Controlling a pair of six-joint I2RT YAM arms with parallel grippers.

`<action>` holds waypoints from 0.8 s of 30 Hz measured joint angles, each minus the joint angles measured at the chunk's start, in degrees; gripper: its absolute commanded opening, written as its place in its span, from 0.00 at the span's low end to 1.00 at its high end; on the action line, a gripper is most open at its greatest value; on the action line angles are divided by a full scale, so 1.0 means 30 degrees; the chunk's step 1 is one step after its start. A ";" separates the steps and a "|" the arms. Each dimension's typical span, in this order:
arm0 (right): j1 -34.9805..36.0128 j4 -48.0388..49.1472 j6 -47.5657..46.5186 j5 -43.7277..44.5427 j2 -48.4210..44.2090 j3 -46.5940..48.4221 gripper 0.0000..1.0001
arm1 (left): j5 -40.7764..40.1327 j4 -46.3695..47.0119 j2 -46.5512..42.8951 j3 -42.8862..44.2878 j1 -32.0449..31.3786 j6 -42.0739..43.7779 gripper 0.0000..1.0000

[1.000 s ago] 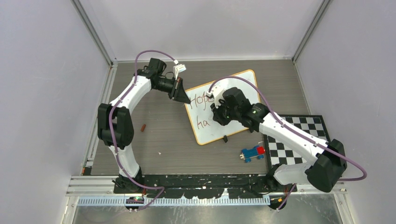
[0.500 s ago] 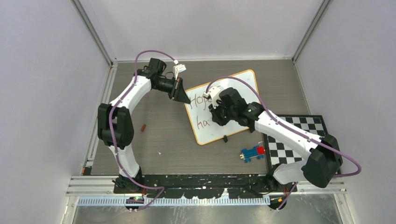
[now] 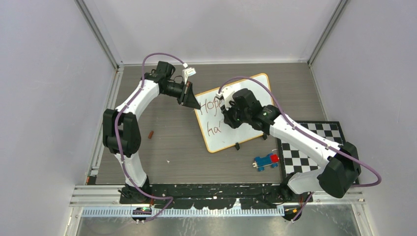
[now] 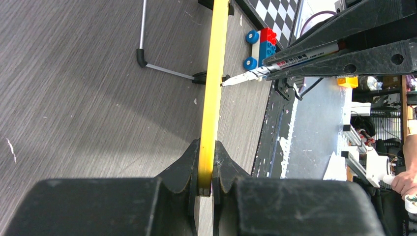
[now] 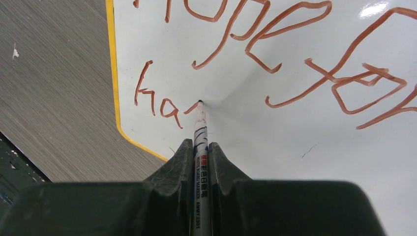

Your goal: Write a sentence on the whiteboard

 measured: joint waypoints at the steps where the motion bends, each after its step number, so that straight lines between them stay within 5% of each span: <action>1: 0.0000 0.0000 0.0007 -0.0022 0.0000 -0.0007 0.00 | 0.0000 -0.0007 0.0000 0.0000 0.0000 0.0007 0.00; 24: 0.1392 -0.0787 0.0299 -0.1326 0.0474 -0.1872 0.00 | 0.0007 -0.0022 0.0000 0.0000 0.0000 0.0015 0.00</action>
